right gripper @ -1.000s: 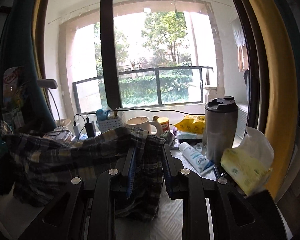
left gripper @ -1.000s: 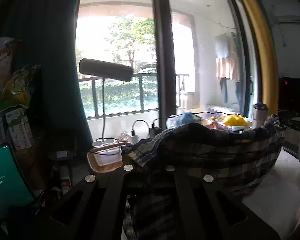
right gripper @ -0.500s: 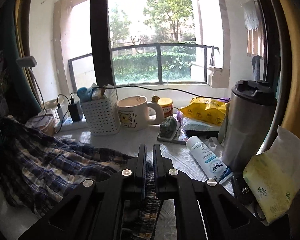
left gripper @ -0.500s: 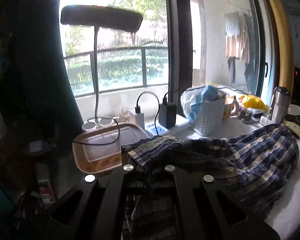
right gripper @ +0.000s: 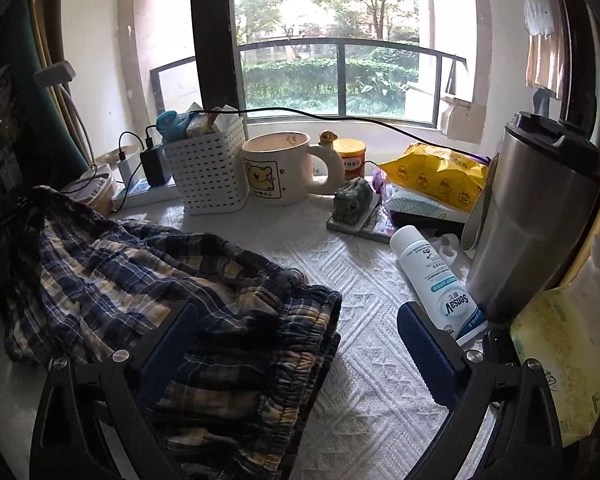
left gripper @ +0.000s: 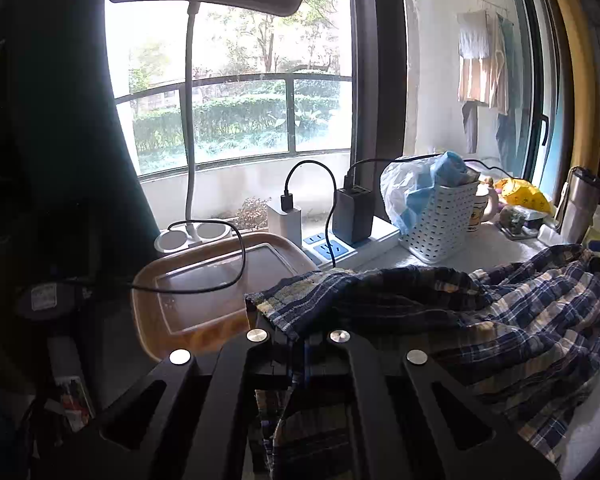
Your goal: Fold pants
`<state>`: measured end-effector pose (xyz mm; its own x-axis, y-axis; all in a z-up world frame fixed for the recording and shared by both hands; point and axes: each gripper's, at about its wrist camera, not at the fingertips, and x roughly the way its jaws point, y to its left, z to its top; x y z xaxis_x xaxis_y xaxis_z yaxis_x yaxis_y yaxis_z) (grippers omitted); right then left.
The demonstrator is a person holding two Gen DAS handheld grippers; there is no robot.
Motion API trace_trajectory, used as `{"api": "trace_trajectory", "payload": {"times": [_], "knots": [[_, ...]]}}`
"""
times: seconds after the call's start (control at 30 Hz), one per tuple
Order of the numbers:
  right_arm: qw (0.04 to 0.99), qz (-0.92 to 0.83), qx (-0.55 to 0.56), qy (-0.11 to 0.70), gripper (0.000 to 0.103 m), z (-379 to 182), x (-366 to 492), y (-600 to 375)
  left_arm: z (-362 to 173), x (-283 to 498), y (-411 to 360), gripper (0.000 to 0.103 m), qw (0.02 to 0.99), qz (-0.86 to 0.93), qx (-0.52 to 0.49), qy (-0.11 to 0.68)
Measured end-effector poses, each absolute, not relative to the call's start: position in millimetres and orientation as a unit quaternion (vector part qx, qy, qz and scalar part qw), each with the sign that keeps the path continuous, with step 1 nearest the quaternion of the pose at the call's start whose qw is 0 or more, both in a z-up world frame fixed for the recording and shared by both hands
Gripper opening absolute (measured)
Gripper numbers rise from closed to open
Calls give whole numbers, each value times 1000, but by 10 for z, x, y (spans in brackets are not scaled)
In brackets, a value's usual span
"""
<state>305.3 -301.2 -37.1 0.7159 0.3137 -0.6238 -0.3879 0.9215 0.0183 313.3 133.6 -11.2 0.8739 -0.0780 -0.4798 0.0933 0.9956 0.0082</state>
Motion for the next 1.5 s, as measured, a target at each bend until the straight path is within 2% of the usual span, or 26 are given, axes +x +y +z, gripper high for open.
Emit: {"api": "trace_trajectory", "payload": {"times": [0.03, 0.07, 0.1, 0.13, 0.2, 0.4, 0.43, 0.47, 0.5, 0.53, 0.57, 0.6, 0.63, 0.67, 0.73, 0.9, 1.13, 1.23, 1.5], "knots": [[922, 192, -59, 332, 80, -400, 3078, -2987, -116, 3165, 1330, 2, 967, -44, 17, 249], [917, 193, -60, 344, 52, -449, 3127, -2949, -116, 3195, 1323, 2, 967, -43, 19, 252], [914, 194, -62, 351, 32, -485, 3164, -2923, -108, 3230, 1310, 2, 966, -41, 23, 253], [914, 193, -65, 351, 23, -498, 3186, -2907, -99, 3258, 1304, 2, 966, -40, 25, 253], [923, 183, -73, 332, 22, -449, 3227, -2894, -78, 3314, 1296, 2, 966, -37, 31, 254], [938, 137, -78, 308, 22, -283, 3565, -2951, -146, 3623, 1293, 4, 951, -38, 47, 302], [937, 134, -76, 314, 22, -328, 3642, -2953, -144, 3630, 1328, 12, 948, -41, 35, 315], [935, 130, -71, 322, 22, -388, 3714, -2960, -117, 3585, 1368, 38, 949, -37, 23, 313], [934, 126, -67, 329, 22, -453, 3763, -2966, -89, 3534, 1399, 54, 951, -34, 16, 308], [934, 122, -65, 330, 22, -476, 3762, -2966, -25, 3419, 1468, 76, 956, -29, 4, 292], [935, 122, -66, 325, 23, -477, 3720, -2966, 18, 3329, 1515, 80, 959, -26, -2, 281], [938, 120, -69, 317, 27, -451, 3662, -2971, 67, 3222, 1565, 80, 961, -17, -1, 278], [942, 114, -72, 306, 36, -412, 3597, -2975, 99, 3134, 1595, 80, 961, -8, 2, 276], [947, 105, -72, 294, 58, -354, 3519, -3007, 139, 2990, 1623, 80, 963, 2, 3, 271], [956, 99, -62, 271, 90, -226, 3345, -3085, 177, 2672, 1636, 80, 963, 5, -6, 271], [965, 104, -52, 235, 91, 9, 2768, -3217, 11, 2004, 1286, 80, 956, -49, -23, 289], [950, 128, -12, 285, 91, -315, 2344, -3295, -421, 1528, 423, 79, 932, -165, -47, 319], [943, 136, 20, 303, 91, -477, 2207, -3359, -530, 1547, 226, 66, 923, -181, -66, 334], [932, 162, 49, 322, 91, -619, 2170, -3378, -769, 1811, 204, 66, 907, -143, -125, 377]]}}
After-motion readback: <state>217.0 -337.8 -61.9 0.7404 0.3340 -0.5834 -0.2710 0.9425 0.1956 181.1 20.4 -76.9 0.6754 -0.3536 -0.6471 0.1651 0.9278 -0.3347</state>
